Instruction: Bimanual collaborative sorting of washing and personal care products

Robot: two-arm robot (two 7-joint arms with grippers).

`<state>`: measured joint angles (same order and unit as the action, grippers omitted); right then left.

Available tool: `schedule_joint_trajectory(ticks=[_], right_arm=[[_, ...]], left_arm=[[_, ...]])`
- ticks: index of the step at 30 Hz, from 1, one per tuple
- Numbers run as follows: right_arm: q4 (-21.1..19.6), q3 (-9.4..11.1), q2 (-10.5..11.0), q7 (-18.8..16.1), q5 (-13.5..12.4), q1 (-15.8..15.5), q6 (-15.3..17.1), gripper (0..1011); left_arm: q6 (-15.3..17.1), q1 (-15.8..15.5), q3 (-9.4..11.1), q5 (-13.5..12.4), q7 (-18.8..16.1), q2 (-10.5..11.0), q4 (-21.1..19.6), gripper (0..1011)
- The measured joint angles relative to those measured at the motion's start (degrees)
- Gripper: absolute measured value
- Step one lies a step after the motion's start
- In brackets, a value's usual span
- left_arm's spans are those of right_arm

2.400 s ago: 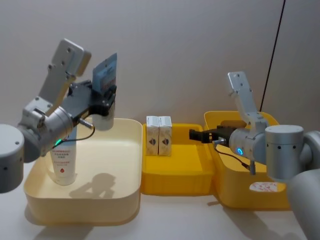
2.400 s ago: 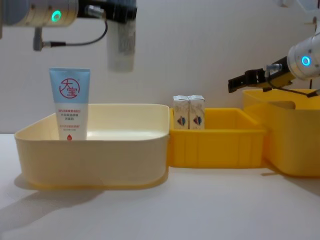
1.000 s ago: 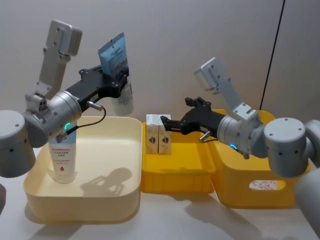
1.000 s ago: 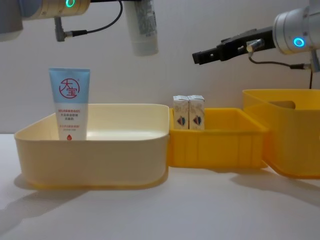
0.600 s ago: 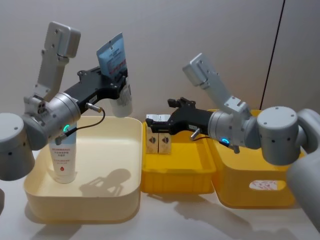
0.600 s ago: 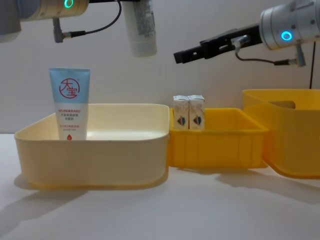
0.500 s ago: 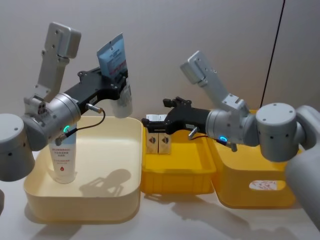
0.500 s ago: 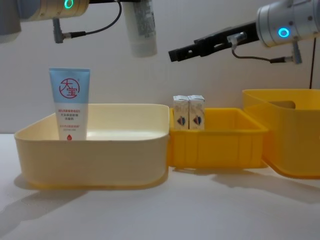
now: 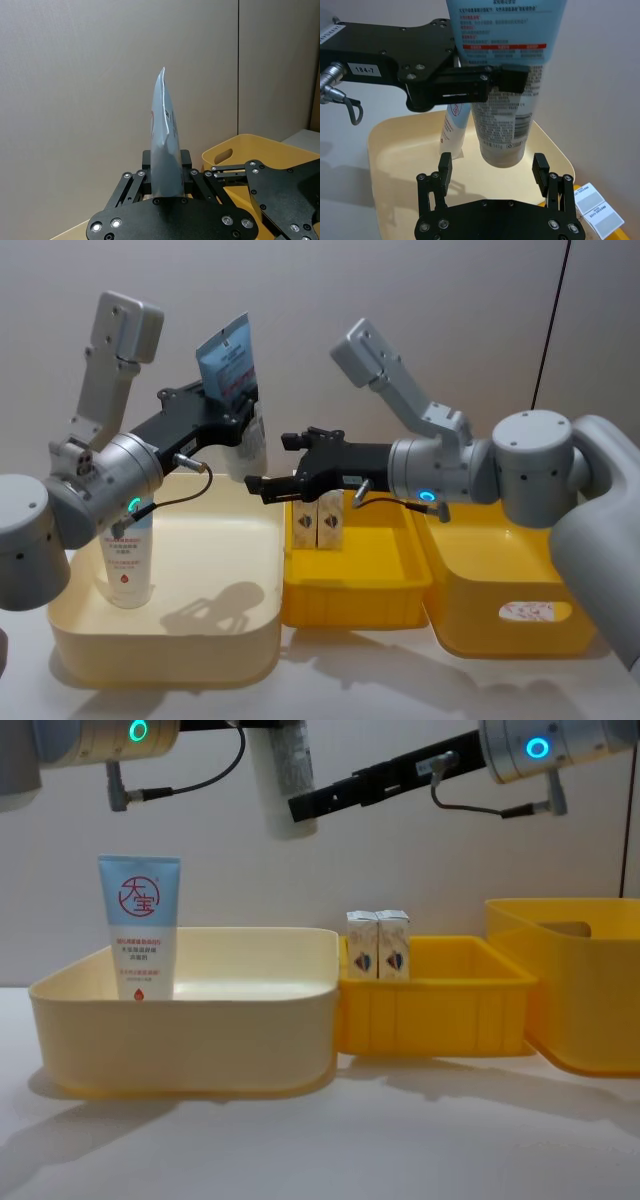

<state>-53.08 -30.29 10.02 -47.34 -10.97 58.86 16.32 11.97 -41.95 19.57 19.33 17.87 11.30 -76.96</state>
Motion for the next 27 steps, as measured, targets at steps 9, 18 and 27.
schedule_joint_trajectory(ticks=[9, 18, 27], right_arm=[[1.02, -1.35, -0.74, -0.08, 0.42, 1.67, -0.02, 1001], [1.29, -2.60, -1.14, 2.15, 1.63, 2.39, -0.36, 1001], [2.37, -3.28, -2.03, 3.12, 1.83, 2.85, -1.10, 1001]], left_arm=[[0.24, 0.45, 0.26, 0.50, -0.20, 0.34, -0.65, 312], [0.62, 0.83, 0.48, 0.84, -0.50, 0.63, -1.32, 311], [1.09, 1.03, 0.67, 0.91, -0.79, 0.73, -1.80, 312]])
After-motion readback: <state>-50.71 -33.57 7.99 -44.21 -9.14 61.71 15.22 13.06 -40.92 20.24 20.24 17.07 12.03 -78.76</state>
